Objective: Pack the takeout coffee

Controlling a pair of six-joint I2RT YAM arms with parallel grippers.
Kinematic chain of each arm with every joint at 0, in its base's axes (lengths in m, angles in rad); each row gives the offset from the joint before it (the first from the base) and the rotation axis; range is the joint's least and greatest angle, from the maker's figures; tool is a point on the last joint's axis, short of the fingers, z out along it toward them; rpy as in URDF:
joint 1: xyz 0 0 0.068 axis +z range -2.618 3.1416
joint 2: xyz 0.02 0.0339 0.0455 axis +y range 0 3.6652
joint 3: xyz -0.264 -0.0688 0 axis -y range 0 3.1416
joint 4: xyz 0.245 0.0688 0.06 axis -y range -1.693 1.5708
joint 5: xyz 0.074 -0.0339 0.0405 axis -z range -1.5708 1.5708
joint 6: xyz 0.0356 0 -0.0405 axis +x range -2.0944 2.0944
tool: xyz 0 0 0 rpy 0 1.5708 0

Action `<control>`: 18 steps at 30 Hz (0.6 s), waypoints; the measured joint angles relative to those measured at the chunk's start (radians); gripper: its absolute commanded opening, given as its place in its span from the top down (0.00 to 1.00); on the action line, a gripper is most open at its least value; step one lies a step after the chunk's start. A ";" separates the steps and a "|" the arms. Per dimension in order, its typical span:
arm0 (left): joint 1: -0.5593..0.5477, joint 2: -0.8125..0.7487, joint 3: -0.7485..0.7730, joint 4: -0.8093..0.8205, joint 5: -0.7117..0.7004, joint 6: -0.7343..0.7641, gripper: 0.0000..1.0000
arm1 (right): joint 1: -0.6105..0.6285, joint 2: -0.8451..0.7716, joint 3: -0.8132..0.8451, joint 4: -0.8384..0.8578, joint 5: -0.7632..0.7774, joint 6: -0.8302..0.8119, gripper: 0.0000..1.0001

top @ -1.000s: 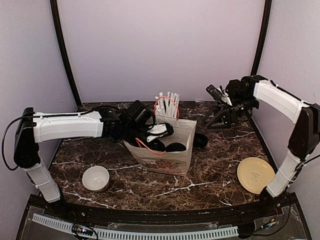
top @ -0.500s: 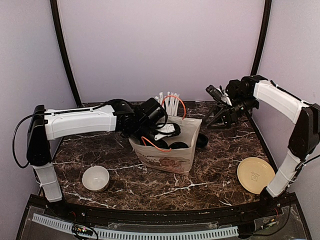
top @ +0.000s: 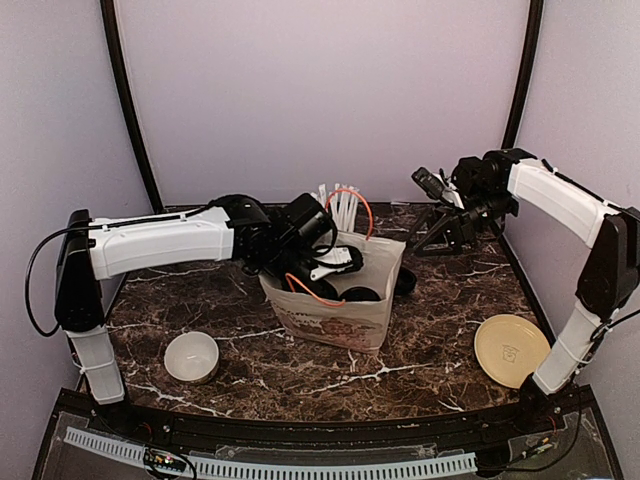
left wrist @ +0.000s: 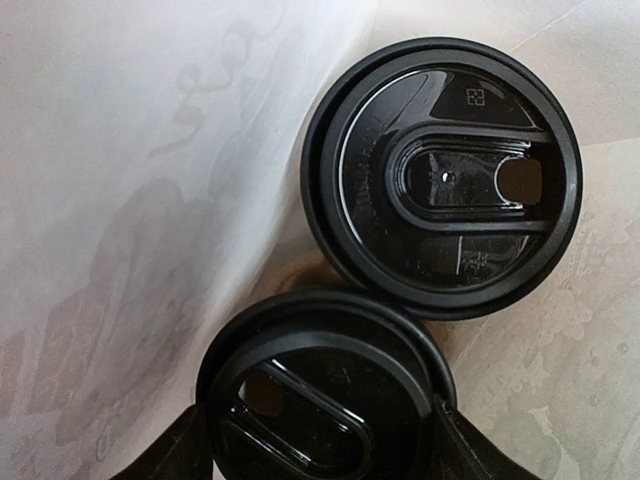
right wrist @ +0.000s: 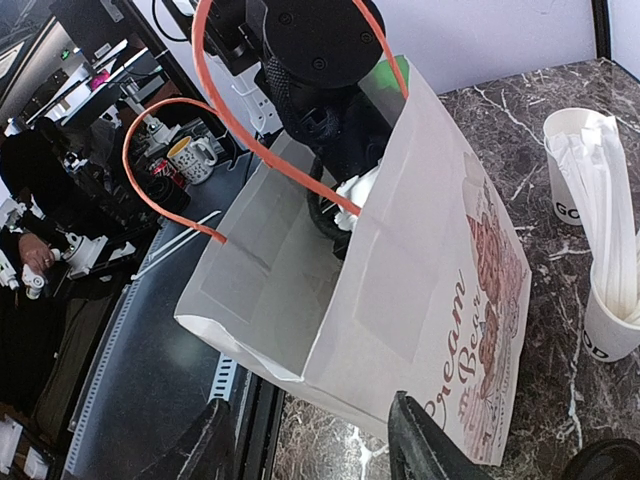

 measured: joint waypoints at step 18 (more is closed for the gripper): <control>-0.003 -0.015 0.063 -0.040 0.033 0.000 0.13 | 0.000 -0.014 0.000 0.000 0.005 0.014 0.47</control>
